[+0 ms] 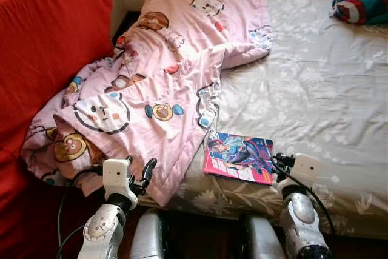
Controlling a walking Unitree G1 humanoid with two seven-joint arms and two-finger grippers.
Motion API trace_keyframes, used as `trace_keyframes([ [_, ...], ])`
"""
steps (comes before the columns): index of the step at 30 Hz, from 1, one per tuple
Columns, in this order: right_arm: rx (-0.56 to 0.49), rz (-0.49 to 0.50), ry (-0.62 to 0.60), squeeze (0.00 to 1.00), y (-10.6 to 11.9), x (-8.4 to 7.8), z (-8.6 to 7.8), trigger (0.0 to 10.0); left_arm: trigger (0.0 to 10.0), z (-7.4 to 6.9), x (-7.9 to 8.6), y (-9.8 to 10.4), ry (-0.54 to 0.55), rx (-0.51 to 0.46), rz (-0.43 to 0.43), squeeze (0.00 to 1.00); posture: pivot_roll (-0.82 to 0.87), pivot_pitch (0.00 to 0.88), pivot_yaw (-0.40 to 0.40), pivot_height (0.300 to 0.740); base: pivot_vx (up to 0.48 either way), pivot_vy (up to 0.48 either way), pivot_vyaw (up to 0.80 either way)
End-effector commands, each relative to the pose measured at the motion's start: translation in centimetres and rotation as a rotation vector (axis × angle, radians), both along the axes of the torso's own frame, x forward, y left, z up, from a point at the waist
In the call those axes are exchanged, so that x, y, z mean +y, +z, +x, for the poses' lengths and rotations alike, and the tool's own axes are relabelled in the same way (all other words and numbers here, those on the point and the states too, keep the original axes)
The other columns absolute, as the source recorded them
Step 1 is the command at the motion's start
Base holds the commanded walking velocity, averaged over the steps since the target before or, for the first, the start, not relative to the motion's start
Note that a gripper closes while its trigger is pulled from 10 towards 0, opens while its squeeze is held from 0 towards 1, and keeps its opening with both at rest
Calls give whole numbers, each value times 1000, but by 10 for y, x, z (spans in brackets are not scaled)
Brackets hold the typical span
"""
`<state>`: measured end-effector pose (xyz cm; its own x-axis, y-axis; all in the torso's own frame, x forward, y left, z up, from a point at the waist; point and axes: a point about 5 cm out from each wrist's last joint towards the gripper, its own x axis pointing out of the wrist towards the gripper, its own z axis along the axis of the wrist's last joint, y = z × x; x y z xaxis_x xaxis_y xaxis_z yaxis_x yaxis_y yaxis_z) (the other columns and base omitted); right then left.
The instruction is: Clean up the room
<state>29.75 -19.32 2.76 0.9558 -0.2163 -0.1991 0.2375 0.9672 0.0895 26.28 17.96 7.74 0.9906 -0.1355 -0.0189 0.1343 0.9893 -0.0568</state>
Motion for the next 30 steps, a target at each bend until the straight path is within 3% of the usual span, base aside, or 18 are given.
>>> trace_keyframes([
  [1, 60, 11, -17, 0, -12, -2, -8, 10000, 10000, 1, 2, 1, 10, 11, 4, 0, 40, 289, 72, 609, 0, 0, 0],
  [7, 72, 22, -28, 0, -15, -7, -11, 10000, 10000, 1, 1, 4, 2, 10, 8, 0, 55, 328, 86, 609, 0, 0, 0],
  [8, 65, 41, -14, 302, -17, -7, -13, 10000, 10000, -3, 1, 5, -4, 17, 18, 0, 68, 342, 92, 609, 0, 0, 0],
  [9, 47, 75, -10, 1000, -18, -7, -14, 10000, 10000, -6, 3, 3, 3, 25, 27, 0, 75, 351, 94, 609, 0, 0, 0],
  [13, 35, 96, -25, 1000, -17, -8, -14, 10000, 10000, -9, 5, 3, 12, 28, 30, 0, 79, 363, 92, 609, 0, 0, 0],
  [14, 27, 114, -25, 235, -15, -7, -12, 10000, 10000, -11, 7, 3, 16, 31, 35, 0, 81, 371, 92, 609, 0, 0, 0],
  [15, 23, 122, -22, 0, -15, -7, -12, 10000, 10000, -12, 8, 3, 17, 33, 37, 0, 81, 372, 92, 609, 0, 0, 0],
  [21, -32, 254, -23, 0, -11, -5, -8, 10000, 10000, -19, 15, 0, 23, 58, 49, 0, 96, 384, 103, 609, 0, 0, 0],
  [30, -74, 315, -16, 0, -7, -10, -5, 10000, 10000, -25, 16, 2, 21, 68, 60, 0, 104, 398, 109, 609, 0, 0, 0],
])
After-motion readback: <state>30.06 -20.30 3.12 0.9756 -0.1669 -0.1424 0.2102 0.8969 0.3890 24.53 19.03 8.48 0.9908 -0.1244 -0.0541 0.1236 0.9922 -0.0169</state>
